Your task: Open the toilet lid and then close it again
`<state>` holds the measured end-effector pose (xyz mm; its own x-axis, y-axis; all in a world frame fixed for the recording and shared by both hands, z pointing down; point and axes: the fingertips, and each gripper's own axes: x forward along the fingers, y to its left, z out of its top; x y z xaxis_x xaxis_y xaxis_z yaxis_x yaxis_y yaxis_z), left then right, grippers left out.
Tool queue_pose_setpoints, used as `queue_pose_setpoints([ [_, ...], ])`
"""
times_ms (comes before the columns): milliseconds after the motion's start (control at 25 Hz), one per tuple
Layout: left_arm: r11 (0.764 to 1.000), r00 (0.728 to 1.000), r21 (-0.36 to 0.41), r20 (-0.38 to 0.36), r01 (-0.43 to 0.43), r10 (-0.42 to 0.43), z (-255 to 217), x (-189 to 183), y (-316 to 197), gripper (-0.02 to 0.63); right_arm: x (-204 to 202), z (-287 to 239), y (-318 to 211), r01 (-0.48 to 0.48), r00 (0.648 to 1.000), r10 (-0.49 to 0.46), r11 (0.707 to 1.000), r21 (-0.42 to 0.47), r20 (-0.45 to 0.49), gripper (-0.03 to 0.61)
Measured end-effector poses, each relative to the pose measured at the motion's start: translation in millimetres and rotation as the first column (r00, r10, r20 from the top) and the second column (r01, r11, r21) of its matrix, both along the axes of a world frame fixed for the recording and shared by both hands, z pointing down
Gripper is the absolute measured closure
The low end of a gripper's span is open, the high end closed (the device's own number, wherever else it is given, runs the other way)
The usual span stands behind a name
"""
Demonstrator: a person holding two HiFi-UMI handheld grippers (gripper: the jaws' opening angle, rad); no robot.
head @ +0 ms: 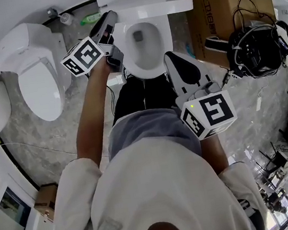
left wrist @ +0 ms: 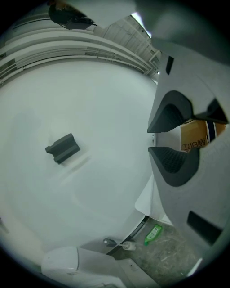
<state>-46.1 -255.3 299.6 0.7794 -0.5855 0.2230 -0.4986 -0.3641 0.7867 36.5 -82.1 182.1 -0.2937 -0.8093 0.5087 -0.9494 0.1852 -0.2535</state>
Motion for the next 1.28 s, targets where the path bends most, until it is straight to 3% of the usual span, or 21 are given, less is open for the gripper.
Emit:
queue_pose_setpoints([
  [1280, 0.995, 0.998, 0.077, 0.025, 0.063, -0.065, -20.3, 13.5, -89.9, 0.534, 31.1, 4.9, -14.0, -0.013, 1.0, 0.013, 1.0, -0.019, -0.001, 0.568],
])
